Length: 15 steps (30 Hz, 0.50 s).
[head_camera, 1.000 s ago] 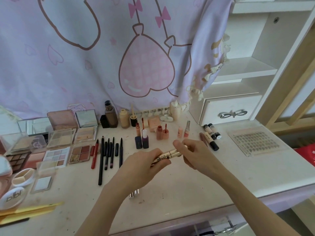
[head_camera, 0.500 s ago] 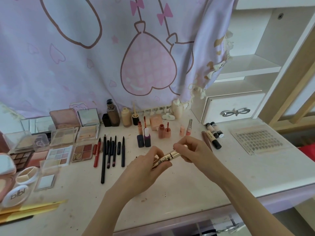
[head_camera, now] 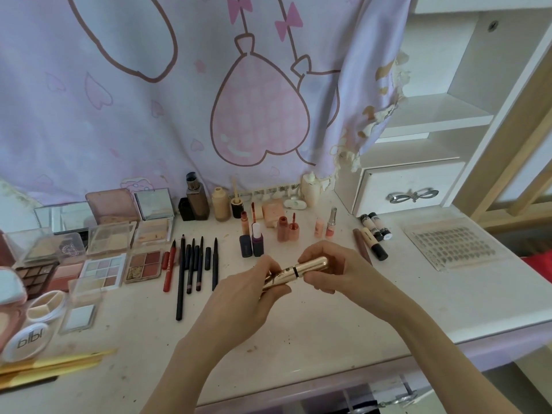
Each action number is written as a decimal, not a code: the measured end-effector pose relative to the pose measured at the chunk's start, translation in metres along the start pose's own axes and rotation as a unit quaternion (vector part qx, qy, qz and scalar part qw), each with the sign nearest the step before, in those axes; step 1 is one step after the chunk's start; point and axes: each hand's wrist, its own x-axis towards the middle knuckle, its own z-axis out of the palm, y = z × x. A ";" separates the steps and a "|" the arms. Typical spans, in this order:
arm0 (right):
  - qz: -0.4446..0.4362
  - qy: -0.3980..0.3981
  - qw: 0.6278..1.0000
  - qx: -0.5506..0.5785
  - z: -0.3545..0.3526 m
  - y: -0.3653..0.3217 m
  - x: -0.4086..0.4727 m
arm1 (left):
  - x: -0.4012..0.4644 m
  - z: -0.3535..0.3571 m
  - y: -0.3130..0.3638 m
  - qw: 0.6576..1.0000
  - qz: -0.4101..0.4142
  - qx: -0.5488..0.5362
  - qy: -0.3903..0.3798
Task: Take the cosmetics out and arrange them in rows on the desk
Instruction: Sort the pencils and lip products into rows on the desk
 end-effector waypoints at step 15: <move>-0.005 0.012 0.999 -0.051 -0.003 -0.002 0.006 | 0.005 -0.007 -0.004 1.000 -0.002 0.031 0.000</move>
